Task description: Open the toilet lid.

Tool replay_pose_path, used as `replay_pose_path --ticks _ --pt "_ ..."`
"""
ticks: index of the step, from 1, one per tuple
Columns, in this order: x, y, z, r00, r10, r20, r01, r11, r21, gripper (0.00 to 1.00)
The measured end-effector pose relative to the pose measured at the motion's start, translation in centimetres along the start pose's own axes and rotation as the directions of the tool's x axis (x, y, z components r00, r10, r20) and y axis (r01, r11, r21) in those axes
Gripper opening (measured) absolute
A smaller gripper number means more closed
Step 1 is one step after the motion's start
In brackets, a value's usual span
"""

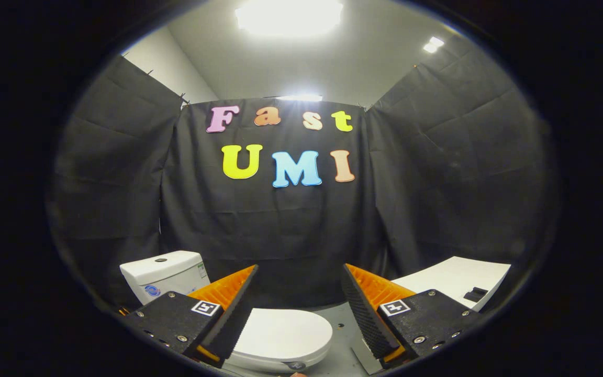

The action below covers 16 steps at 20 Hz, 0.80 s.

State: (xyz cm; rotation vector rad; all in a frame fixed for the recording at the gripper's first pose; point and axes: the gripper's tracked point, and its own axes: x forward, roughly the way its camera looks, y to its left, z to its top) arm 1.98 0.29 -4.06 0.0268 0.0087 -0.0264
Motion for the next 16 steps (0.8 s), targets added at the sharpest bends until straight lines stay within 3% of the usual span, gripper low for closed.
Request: replay_pose_path --ticks 3,8,16 --pt "1.0 1.0 -1.6 1.0 0.02 0.005 -0.02 1.0 0.005 0.95" --pt "2.1 3.9 -6.5 0.995 0.077 -0.069 -0.068 0.99 0.125 0.95" --pt "2.2 2.7 -15.9 0.983 0.042 -0.177 -0.007 0.98 0.197 0.95"
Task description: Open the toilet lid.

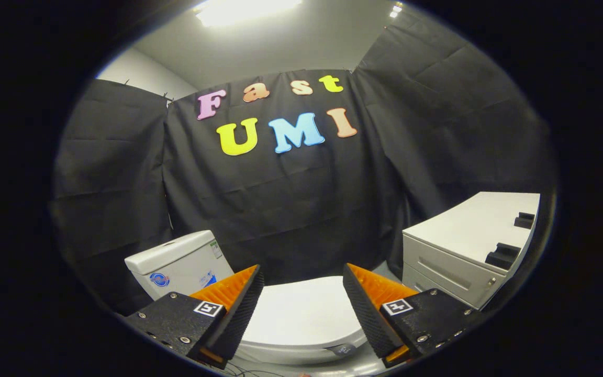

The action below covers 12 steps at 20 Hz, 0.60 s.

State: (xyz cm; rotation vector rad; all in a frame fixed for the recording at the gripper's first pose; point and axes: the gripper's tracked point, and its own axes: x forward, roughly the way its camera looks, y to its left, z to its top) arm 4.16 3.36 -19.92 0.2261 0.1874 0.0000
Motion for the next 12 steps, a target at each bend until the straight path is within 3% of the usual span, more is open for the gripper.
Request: replay_pose_path --ticks 12 --pt "0.1 -0.3 -14.2 0.962 0.017 -0.272 0.07 0.949 0.306 0.96"
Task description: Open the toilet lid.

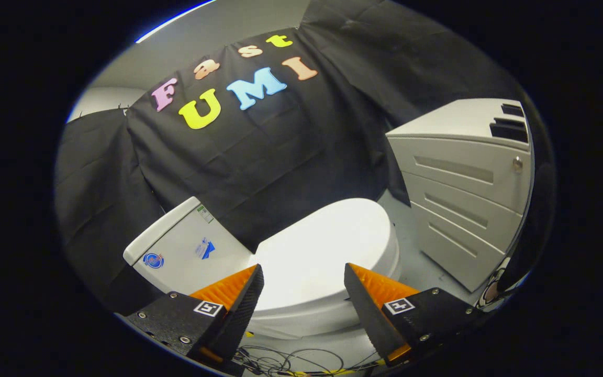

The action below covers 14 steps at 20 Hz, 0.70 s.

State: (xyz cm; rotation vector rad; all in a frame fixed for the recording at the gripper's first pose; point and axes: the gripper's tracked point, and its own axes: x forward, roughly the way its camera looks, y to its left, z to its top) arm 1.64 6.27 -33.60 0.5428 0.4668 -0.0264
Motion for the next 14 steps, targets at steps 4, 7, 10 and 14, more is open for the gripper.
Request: replay_pose_path --ticks 4,7,10,14 --pt "0.8 -1.8 -2.7 0.998 -0.028 -0.055 0.034 0.994 0.108 0.96" --pt "1.3 -4.0 -4.3 0.995 -0.072 -0.076 0.086 0.977 0.195 0.96" --pt "1.9 -5.7 -5.2 0.992 -0.095 -0.084 0.116 0.949 0.293 0.96" --pt "2.8 -7.9 -7.4 0.984 -0.13 -0.12 0.165 0.921 0.354 0.95"
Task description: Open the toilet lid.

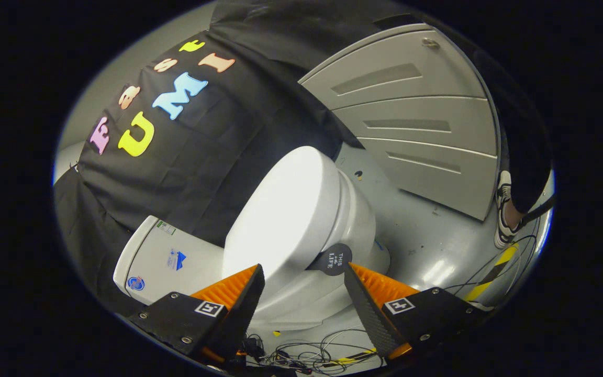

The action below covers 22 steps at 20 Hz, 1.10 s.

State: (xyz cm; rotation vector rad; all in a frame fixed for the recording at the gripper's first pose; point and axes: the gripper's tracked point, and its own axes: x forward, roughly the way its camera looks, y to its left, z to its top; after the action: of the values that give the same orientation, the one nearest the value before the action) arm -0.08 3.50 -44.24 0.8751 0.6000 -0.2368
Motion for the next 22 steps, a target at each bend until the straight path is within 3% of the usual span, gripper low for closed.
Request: replay_pose_path --ticks 5,11,19,22 --pt "1.3 -1.5 -0.2 0.999 0.034 -0.022 -0.032 0.994 0.105 0.95" --pt "3.4 -2.4 -0.4 0.995 0.099 -0.007 -0.093 0.96 0.264 0.92" --pt "5.1 -2.3 0.2 0.987 0.158 0.039 -0.162 0.922 0.351 0.55" --pt "5.3 -2.9 0.4 0.986 0.163 0.046 -0.168 0.913 0.372 0.31"
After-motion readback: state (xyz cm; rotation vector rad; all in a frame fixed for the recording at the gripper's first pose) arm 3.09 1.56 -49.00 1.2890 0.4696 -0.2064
